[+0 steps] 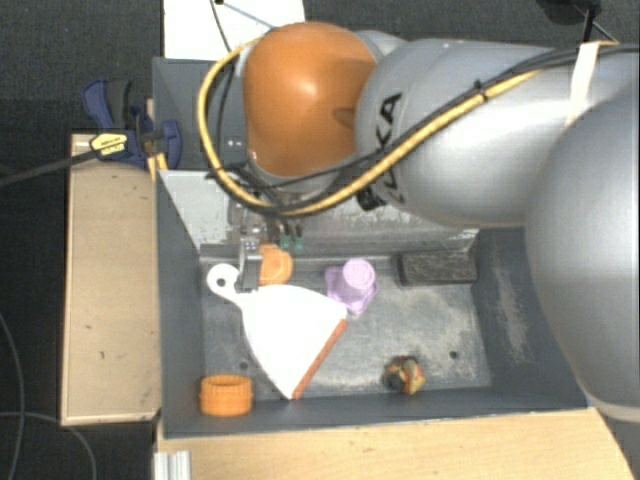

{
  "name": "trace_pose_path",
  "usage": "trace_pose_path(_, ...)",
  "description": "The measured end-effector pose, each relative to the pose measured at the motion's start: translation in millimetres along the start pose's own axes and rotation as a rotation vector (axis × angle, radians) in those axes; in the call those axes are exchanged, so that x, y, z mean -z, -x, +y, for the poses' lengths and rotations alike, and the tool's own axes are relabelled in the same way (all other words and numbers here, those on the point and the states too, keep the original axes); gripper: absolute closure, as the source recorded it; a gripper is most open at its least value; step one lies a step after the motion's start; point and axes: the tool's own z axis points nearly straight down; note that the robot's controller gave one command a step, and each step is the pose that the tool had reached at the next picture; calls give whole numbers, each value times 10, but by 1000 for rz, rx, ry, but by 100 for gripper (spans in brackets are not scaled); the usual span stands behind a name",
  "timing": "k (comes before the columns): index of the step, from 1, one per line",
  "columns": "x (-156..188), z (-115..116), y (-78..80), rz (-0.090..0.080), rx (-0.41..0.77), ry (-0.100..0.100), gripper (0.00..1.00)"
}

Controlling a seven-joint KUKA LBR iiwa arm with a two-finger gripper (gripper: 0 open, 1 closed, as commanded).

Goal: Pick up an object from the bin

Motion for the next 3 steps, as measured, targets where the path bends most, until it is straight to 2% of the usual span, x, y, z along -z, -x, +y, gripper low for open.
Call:
trace_pose_path(1, 55, -18, 16, -8, -6, 2, 0)
trace_pose_path(2, -657, 19, -121, -9, -109, 3, 0)
trace_pose_path(3, -1121, 22, -134, -2, -132, 0, 0)
